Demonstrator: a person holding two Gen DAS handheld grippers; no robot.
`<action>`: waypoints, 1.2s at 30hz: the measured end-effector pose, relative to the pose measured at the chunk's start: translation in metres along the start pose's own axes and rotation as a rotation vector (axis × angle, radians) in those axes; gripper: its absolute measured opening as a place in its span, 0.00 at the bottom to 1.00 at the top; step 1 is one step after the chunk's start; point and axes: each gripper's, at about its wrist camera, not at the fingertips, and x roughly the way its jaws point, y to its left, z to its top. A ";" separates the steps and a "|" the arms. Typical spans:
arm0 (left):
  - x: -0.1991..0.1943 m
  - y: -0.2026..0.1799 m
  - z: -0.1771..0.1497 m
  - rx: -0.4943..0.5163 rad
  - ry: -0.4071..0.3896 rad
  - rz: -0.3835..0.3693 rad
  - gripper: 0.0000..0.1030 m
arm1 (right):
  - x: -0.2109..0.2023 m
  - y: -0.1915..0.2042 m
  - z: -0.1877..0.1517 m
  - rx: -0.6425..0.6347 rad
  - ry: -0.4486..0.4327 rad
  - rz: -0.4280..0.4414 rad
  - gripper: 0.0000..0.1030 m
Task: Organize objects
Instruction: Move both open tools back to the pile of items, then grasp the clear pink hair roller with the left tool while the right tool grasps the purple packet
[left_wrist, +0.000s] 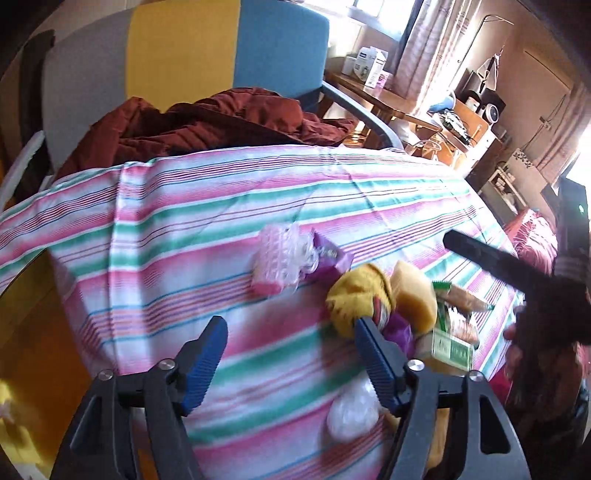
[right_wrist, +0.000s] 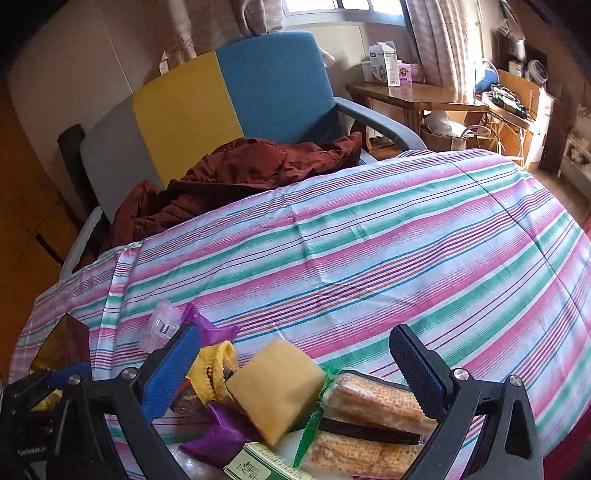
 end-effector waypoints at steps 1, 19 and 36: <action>0.008 0.000 0.006 -0.001 0.010 -0.010 0.77 | 0.000 0.001 0.000 -0.006 0.003 0.001 1.00; 0.099 0.024 0.046 -0.122 0.116 -0.100 0.58 | 0.008 0.010 -0.004 -0.061 0.039 -0.013 1.00; 0.003 0.039 0.003 -0.141 -0.028 -0.080 0.58 | 0.034 0.084 0.006 -0.420 0.120 0.093 0.92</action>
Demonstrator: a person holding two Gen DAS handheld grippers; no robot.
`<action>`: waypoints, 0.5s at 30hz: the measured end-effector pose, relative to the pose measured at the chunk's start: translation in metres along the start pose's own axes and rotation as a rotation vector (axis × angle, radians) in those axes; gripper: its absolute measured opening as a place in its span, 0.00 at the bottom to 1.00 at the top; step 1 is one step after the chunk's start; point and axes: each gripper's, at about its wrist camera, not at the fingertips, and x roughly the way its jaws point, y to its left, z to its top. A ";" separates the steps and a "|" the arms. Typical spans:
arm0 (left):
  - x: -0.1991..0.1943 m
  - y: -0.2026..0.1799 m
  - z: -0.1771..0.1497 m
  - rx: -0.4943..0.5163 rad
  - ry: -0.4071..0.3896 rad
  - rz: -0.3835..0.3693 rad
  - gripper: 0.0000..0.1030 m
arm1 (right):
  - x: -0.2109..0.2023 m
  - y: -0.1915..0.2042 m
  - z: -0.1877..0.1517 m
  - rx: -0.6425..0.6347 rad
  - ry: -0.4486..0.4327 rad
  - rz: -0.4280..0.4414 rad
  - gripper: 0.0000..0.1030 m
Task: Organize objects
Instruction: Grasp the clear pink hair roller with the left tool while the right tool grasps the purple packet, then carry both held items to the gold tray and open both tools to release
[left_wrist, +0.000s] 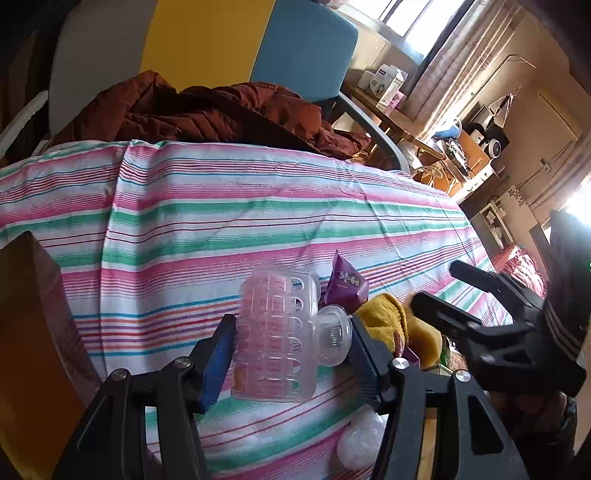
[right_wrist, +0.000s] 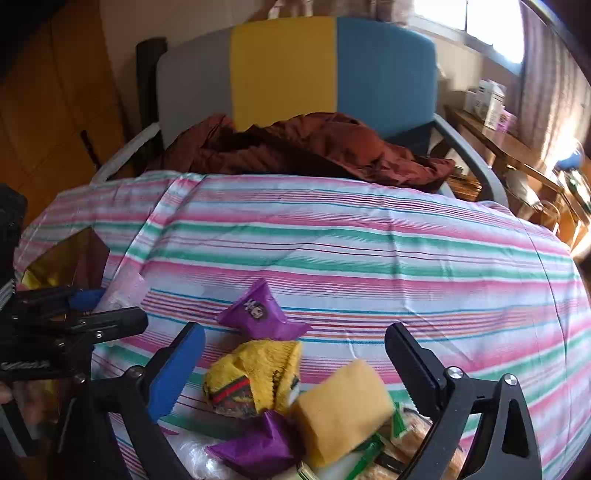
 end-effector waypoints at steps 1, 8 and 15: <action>-0.006 0.000 -0.002 0.002 -0.007 -0.001 0.58 | 0.010 0.005 0.004 -0.035 0.031 0.006 0.89; -0.040 0.007 -0.024 -0.013 -0.044 0.004 0.58 | 0.080 0.031 0.011 -0.154 0.232 -0.019 0.61; -0.059 0.019 -0.045 -0.053 -0.059 0.008 0.58 | 0.076 0.023 0.012 -0.083 0.179 -0.050 0.37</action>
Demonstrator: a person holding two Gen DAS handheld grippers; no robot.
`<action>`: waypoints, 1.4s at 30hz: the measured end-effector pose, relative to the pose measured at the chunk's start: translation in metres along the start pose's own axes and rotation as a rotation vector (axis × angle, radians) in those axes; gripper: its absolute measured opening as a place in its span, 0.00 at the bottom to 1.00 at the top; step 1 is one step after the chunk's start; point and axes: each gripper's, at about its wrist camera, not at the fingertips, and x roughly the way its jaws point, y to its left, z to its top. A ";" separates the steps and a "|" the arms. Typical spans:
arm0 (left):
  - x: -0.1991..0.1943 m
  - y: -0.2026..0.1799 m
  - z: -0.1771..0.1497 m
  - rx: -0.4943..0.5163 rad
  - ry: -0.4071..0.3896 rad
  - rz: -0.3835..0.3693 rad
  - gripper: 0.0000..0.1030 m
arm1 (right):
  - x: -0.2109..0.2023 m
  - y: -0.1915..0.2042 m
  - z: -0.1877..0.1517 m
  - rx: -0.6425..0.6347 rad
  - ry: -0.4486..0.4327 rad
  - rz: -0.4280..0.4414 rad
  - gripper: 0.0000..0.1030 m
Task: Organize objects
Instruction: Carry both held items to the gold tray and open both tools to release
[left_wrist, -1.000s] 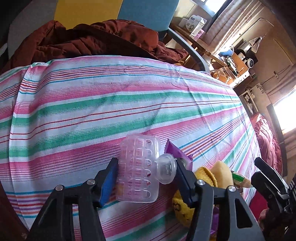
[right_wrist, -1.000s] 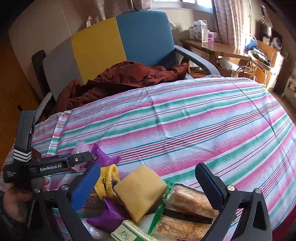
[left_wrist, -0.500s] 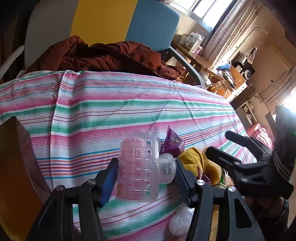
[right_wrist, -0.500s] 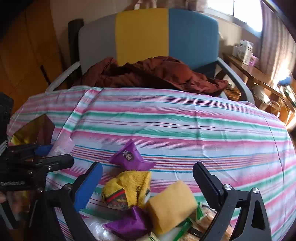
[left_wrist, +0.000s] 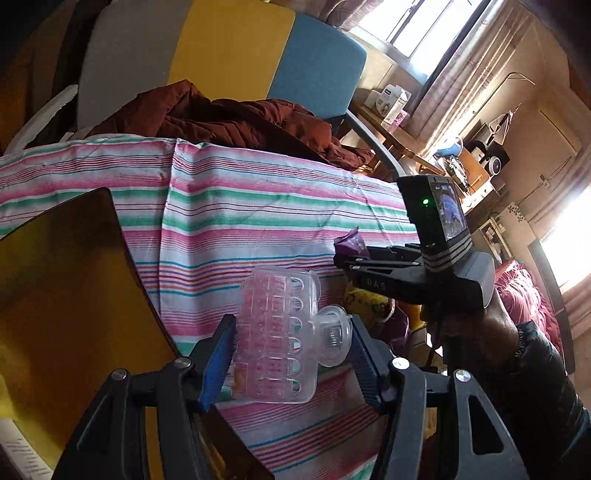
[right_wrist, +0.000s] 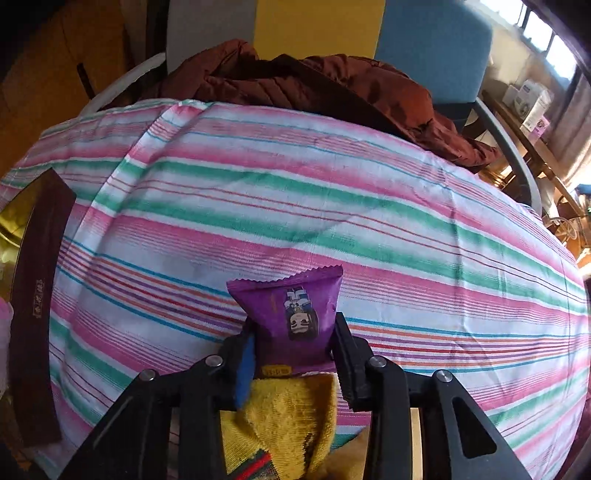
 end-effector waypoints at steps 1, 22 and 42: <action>-0.003 0.002 -0.003 -0.005 -0.002 0.002 0.58 | -0.006 -0.004 0.001 0.023 -0.024 -0.002 0.37; -0.117 0.124 -0.062 -0.278 -0.171 0.167 0.58 | -0.135 0.137 -0.018 -0.038 -0.308 0.281 0.37; -0.138 0.220 -0.058 -0.480 -0.218 0.295 0.65 | -0.083 0.301 0.023 -0.101 -0.118 0.484 0.51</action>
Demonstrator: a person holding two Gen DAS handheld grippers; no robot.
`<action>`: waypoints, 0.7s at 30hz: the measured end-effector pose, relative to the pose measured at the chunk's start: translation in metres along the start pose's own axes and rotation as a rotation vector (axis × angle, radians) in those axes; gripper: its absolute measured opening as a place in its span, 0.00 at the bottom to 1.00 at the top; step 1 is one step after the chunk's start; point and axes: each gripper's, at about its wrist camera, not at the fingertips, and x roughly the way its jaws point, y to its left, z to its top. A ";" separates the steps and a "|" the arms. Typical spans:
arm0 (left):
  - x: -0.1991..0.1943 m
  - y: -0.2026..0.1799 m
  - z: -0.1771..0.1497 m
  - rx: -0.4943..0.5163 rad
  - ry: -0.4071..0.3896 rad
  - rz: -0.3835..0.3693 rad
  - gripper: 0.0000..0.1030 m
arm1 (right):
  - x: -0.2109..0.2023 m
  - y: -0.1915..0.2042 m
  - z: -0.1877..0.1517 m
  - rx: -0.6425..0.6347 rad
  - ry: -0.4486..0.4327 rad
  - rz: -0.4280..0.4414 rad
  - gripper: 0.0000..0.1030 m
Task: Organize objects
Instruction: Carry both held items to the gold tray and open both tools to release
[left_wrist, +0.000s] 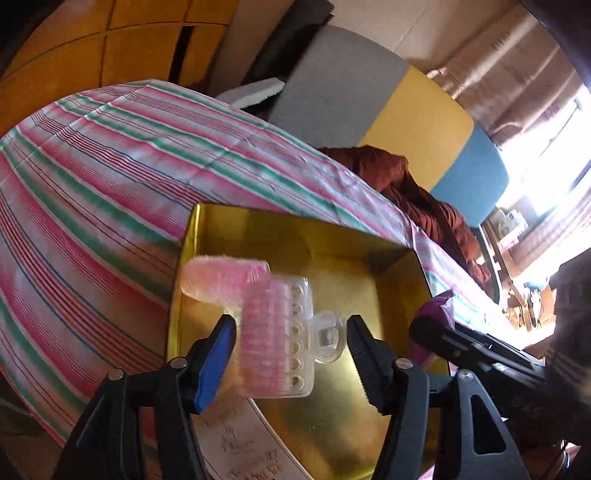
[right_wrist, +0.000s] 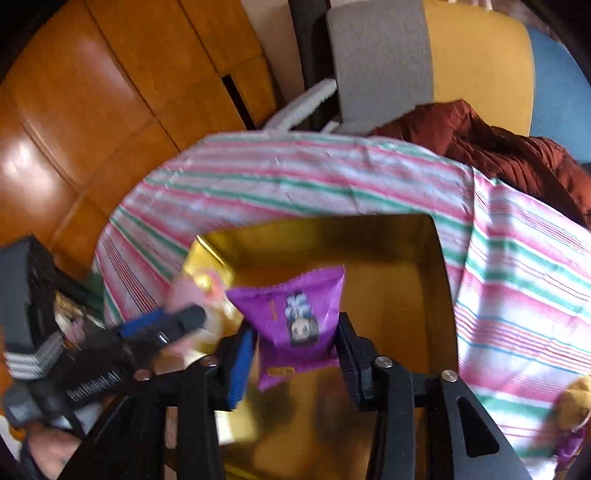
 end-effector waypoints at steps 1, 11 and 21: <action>-0.001 0.001 0.001 -0.001 -0.006 0.002 0.68 | -0.001 0.002 0.002 0.009 -0.013 0.007 0.65; -0.024 0.007 -0.022 0.023 -0.062 0.057 0.69 | -0.012 -0.006 -0.030 -0.004 0.004 -0.053 0.80; -0.052 -0.023 -0.064 0.193 -0.145 0.161 0.69 | -0.036 -0.008 -0.072 -0.036 -0.069 -0.135 0.96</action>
